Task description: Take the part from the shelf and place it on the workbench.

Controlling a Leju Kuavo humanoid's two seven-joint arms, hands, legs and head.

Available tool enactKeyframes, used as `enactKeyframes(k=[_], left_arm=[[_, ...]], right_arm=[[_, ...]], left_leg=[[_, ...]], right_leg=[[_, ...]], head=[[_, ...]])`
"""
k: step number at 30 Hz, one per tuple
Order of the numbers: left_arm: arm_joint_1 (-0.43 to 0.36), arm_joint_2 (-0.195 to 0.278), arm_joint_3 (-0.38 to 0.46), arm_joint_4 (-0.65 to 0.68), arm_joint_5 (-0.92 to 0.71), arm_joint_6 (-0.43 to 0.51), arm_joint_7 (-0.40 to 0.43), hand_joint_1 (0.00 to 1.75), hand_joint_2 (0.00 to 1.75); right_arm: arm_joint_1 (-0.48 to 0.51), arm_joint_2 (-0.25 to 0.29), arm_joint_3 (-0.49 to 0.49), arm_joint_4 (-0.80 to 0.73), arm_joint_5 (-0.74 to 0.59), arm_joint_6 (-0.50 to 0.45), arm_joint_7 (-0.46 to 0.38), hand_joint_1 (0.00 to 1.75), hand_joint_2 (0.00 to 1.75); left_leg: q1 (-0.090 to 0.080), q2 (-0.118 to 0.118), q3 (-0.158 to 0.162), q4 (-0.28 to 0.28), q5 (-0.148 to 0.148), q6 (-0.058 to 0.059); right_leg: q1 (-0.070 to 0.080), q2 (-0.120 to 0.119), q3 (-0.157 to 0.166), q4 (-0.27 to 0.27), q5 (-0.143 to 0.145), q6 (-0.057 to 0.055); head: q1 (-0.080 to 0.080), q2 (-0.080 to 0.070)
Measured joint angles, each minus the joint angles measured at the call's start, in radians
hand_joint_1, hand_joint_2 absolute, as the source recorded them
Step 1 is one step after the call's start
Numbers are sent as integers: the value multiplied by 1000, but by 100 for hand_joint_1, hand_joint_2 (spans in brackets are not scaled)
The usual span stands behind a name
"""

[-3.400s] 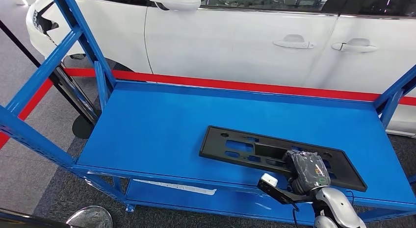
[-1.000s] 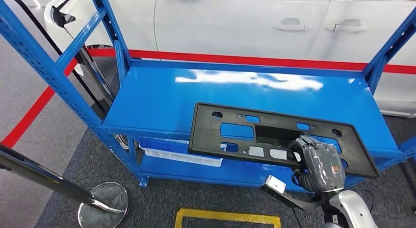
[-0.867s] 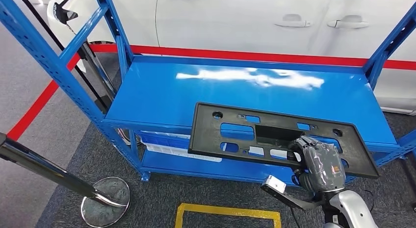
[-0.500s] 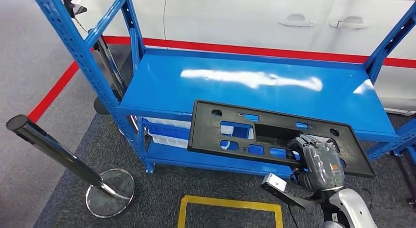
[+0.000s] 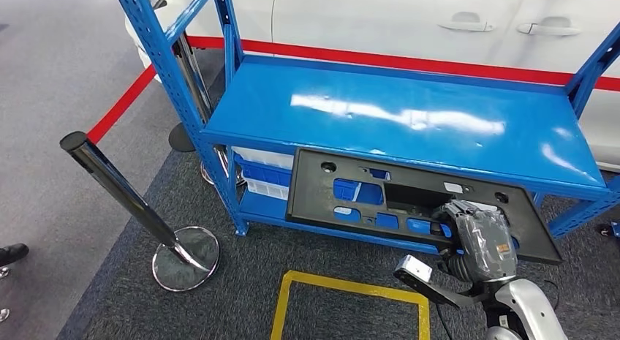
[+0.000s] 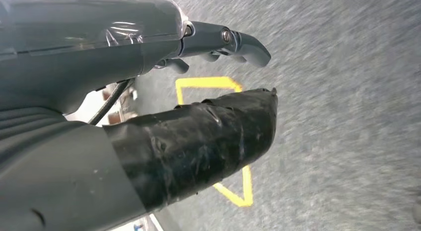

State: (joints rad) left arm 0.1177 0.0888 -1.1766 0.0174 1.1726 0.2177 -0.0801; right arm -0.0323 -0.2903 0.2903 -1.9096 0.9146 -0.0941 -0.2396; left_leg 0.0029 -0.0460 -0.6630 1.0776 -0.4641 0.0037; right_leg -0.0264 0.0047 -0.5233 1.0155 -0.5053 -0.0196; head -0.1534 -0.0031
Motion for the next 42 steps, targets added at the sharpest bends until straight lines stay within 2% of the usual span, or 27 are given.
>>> enactKeyframes(k=[2, 3, 4, 5, 6, 8, 10, 12, 14, 15, 17, 18, 19, 21, 23, 25, 26, 28, 29, 30, 32, 34, 36, 37, 38, 40, 42], left_arm=[[-1, 0, 2, 0, 0, -1, 0, 0, 0], [-2, 0, 3, 0, 0, -1, 0, 0, 0], [-2, 0, 4, 0, 0, -1, 0, 0, 0], [-3, 0, 4, 0, 0, -1, 0, 0, 0], [-4, 0, 5, 0, 0, -1, 0, 0, 0], [-5, 1, 6, 0, 0, -1, 0, 0, 0], [-6, 3, 7, 0, 0, -1, -1, 0, 0], [-6, 5, 7, 0, 0, -2, -1, 0, 0], [-5, 3, 7, 0, 0, -4, -1, 0, 0], [-5, 3, 7, 0, 0, -4, 0, 0, 0], [-9, 2, 7, 0, 0, -4, 0, 0, 0], [-10, 2, 7, 0, 0, -5, 0, 0, 0], [-10, 2, 7, 0, 0, -5, 0, 0, 0], [-10, 1, 7, 0, 1, -5, 0, 0, 0], [-10, 0, 7, 0, 1, -6, -1, 0, 0], [-12, 0, 8, 0, 1, -6, -1, 0, 0], [-12, 1, 8, 0, 2, -6, -2, 0, 0], [-9, 2, 8, 0, 2, -6, -2, 0, 0], [-8, 2, 8, 1, 2, -6, -2, 0, 0], [-6, 2, 8, 1, 2, -6, -3, 0, 0], [-7, 1, 8, 1, 2, -6, -2, 0, 0], [-8, 1, 8, 1, 2, -6, -3, 0, 0], [-10, 1, 8, 1, 2, -6, -3, 0, 0], [-10, 0, 8, 1, 2, -6, -3, 0, 0], [-11, 1, 8, 1, 2, -6, -3, 0, 0], [-12, 4, 8, 1, 2, -8, -1, 0, 0], [-12, 6, 8, 1, 2, -12, 1, 0, 0]], right_arm=[[-1, 0, 0, 0, -2, 1, 0, 175, 175], [-1, 0, 0, 0, -2, 1, 0, 175, 175], [-1, 0, 0, 0, -2, 1, 0, 175, 175], [-1, 0, 0, 0, -2, 1, 0, 175, 175], [-1, 0, 0, 1, -2, 1, 0, 175, 175], [-1, 0, 0, 1, -2, 1, 0, 175, 175], [-1, 0, 0, 0, -2, 1, 0, 175, 175], [-3, 0, 0, 0, -2, 1, 0, 175, 175], [-4, 0, 0, 0, -3, 1, 0, 175, 175], [-5, 0, 0, 1, -3, 1, 0, 175, 175], [-5, 0, 0, 3, -4, 0, 0, 175, 175], [-5, 0, 0, 4, -4, 0, 0, 175, 175], [-4, 0, 0, 6, -4, 0, 0, 175, 175], [-4, -1, 0, 8, -4, 0, 0, 175, 175], [-5, -1, -1, 8, -4, 0, 0, 175, 175], [-4, -1, -1, 8, -4, -1, 0, 175, 175], [-3, -1, -2, 8, -4, -1, 0, 175, 175], [-4, -1, -2, 9, -4, -1, 0, 175, 175], [-5, -1, -1, 10, -4, -1, 0, 175, 175], [-6, -1, -1, 10, -4, -1, 0, 175, 175], [-6, -1, -1, 11, -4, -1, 0, 175, 175], [-6, -1, -2, 11, -4, -1, 0, 175, 175], [-6, -1, -2, 12, -4, -1, 0, 175, 175], [-6, -1, -1, 12, -4, -1, 0, 175, 175], [-7, -1, -1, 12, -4, -1, 0, 175, 175], [-8, 0, -1, 12, -4, -1, 0, 175, 175], [-9, 0, -1, 12, -4, -1, -1, 175, 175]], left_leg=[[6, 29, -30, 111, -102, -12], [9, 34, -40, 171, -133, -18], [10, 37, -40, 214, -138, -23], [11, 38, -25, 228, -118, -26], [11, 42, 8, 208, -86, -28], [8, 74, 115, 80, -48, -24], [-1, 108, 202, -56, -68, -13], [-9, 105, 214, -104, -77, 3], [-6, 86, 198, -112, -53, 19], [-4, 79, 189, -115, -39, 29], [-2, 61, 163, -113, -15, 42], [-3, 52, 147, -108, -5, 45], [-4, 40, 129, -101, 4, 45], [-4, 17, 93, -83, 17, 42], [-1, -6, 58, -60, 27, 34], [-2, -29, 33, -40, 37, 22], [-3, -40, 24, -37, 45, 17], [-3, -58, 12, -36, 60, 5], [-3, -49, 3, -30, 53, 0], [-3, -30, -9, -8, 28, -6], [1, 20, -39, 86, -62, -17], [6, 37, -60, 205, -126, -25], [9, 41, -32, 237, -104, -27], [8, 45, 8, 200, -75, -23], [5, 59, 63, 134, -54, -15], [-6, 93, 170, -19, -59, 1], [-17, 105, 208, -95, -72, 12]], right_leg=[[3, -22, -26, 1, 21, -7], [4, -34, -41, 3, 31, -7], [5, -46, -56, 6, 41, -6], [5, -58, -72, 10, 50, -4], [5, -69, -87, 14, 59, -3], [6, -89, -109, 24, 73, 4], [6, -108, -118, 28, 86, 14], [5, -130, -119, 22, 104, 26], [1, -110, -124, 29, 90, 39], [0, -82, -132, 54, 56, 43], [-1, -23, -159, 157, -44, 44], [0, -11, -172, 221, -82, 44], [1, -7, -176, 269, -98, 44], [1, -5, -142, 272, -70, 43], [-3, 22, -54, 155, -34, 43], [-6, 62, 5, 57, -34, 41], [-5, 73, 11, 42, -42, 39], [-4, 49, 0, 39, -31, 29], [-5, 35, -7, 38, -23, 20], [-6, 20, -17, 36, -14, 10], [-3, -8, -39, 35, 4, -2], [2, -38, -63, 38, 20, -5], [7, -67, -86, 40, 36, -5], [9, -80, -97, 41, 44, -4], [11, -91, -104, 41, 51, -4], [13, -112, -111, 39, 66, 2], [10, -134, -110, 32, 83, 13]], head=[[0, 0], [0, 0], [0, 0], [0, 0], [0, 0], [0, 0], [0, 0], [0, 0], [0, 0], [0, 0], [0, 0], [0, 0], [0, 0], [0, 0], [0, 0], [0, 0], [0, 0], [0, 0], [0, 0], [0, 0], [-1, 0], [-1, 0], [-1, 0], [-1, 0], [-1, 0], [-1, 0], [-1, 0]])
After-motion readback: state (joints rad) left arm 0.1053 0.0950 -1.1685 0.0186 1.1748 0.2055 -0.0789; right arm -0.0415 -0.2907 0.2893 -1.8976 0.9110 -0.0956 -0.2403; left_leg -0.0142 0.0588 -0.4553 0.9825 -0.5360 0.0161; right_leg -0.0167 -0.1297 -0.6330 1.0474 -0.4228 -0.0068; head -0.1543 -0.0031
